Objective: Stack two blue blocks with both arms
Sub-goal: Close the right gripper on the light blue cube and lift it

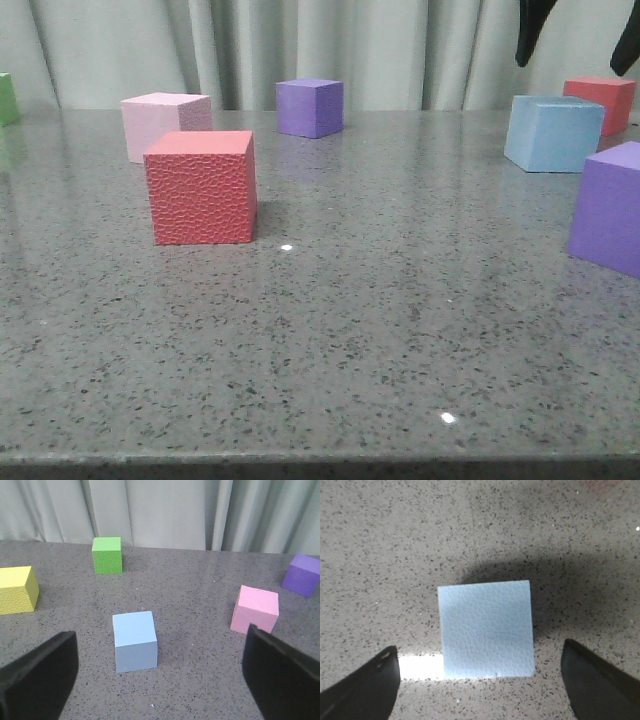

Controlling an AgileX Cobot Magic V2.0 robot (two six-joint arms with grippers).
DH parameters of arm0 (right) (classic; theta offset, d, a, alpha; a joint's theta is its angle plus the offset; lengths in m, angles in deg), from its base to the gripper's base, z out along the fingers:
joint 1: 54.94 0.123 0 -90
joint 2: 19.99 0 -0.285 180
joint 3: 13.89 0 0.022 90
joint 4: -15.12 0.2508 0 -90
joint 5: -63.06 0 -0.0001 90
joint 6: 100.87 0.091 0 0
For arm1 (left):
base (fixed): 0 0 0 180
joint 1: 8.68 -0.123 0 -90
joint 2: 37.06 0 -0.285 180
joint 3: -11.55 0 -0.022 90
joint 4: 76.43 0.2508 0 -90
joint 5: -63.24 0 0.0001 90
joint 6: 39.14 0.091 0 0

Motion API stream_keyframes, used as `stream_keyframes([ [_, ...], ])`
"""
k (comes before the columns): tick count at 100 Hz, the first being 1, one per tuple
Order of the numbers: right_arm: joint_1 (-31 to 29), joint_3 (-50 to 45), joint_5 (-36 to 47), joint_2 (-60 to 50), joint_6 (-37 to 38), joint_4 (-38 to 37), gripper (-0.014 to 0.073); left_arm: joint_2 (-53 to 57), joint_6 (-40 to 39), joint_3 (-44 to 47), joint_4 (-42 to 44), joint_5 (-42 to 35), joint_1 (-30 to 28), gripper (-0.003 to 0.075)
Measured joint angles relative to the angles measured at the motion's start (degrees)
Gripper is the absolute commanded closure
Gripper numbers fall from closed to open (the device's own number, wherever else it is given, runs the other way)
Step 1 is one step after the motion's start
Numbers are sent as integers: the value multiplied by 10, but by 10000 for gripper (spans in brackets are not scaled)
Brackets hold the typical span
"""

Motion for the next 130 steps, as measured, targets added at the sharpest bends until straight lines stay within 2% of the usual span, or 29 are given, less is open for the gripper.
stream_keyframes([
  [71, 0, 0, 10, 61, 0, -1, -47, 0, 0, 0, 0, 0, 0, 93],
  [77, 0, 0, 10, 61, 0, -1, -22, 0, 0, 0, 0, 0, 0, 93],
  [94, 0, 0, 10, 61, 0, -1, 170, 0, 0, 0, 0, 0, 0, 93],
  [101, 0, 0, 10, 61, 0, -1, 219, 0, 0, 0, 0, 0, 0, 93],
  [113, 0, 0, 10, 61, 0, -1, 252, 0, 0, 0, 0, 0, 0, 93],
  [130, 0, 0, 10, 61, 0, -1, 253, 0, 0, 0, 0, 0, 0, 93],
])
